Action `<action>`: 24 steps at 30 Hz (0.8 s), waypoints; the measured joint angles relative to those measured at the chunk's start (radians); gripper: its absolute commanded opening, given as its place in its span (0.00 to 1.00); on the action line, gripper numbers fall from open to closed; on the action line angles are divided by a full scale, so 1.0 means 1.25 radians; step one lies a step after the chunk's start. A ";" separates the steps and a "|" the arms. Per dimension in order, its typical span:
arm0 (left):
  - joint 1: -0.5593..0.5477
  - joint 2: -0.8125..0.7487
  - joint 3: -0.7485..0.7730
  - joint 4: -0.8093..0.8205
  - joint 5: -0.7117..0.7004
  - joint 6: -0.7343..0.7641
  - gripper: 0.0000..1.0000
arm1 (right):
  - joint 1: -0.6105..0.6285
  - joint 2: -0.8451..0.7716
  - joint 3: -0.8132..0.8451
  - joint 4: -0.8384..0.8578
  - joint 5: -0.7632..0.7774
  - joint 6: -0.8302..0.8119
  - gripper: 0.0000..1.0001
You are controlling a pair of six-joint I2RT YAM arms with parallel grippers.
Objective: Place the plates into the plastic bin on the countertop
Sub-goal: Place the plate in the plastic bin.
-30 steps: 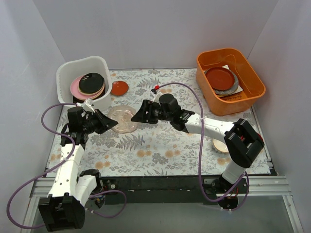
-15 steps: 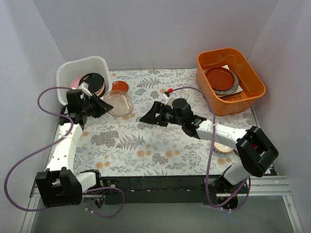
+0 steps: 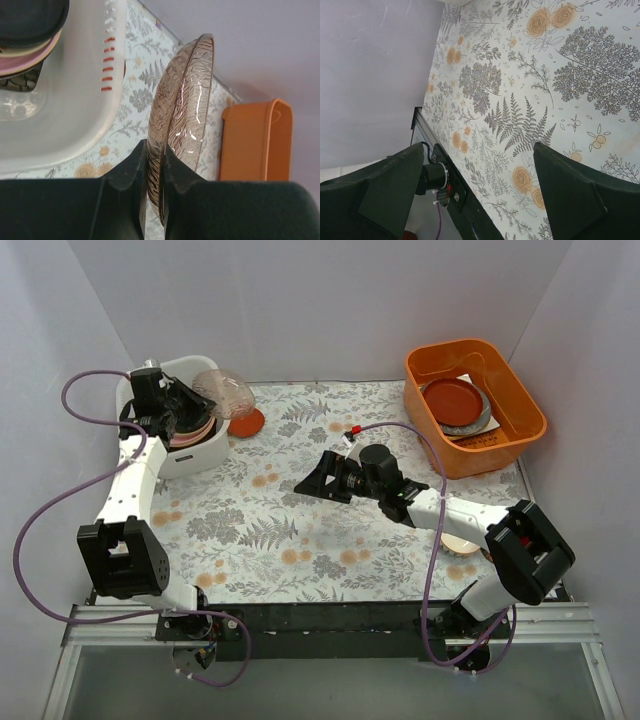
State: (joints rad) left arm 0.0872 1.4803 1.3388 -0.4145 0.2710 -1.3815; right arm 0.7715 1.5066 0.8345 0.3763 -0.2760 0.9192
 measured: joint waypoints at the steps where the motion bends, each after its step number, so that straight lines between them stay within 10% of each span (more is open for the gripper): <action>1: 0.002 0.011 0.016 0.005 -0.007 -0.013 0.00 | -0.002 0.000 0.000 0.000 -0.003 0.001 0.98; 24: 0.091 0.204 0.117 0.052 -0.195 -0.264 0.00 | -0.015 0.032 -0.012 0.017 -0.055 0.016 0.98</action>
State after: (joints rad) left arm 0.2005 1.7348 1.4845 -0.3492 0.0273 -1.7111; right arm 0.7528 1.5471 0.8196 0.3981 -0.3450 0.9390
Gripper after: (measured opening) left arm 0.103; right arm 0.982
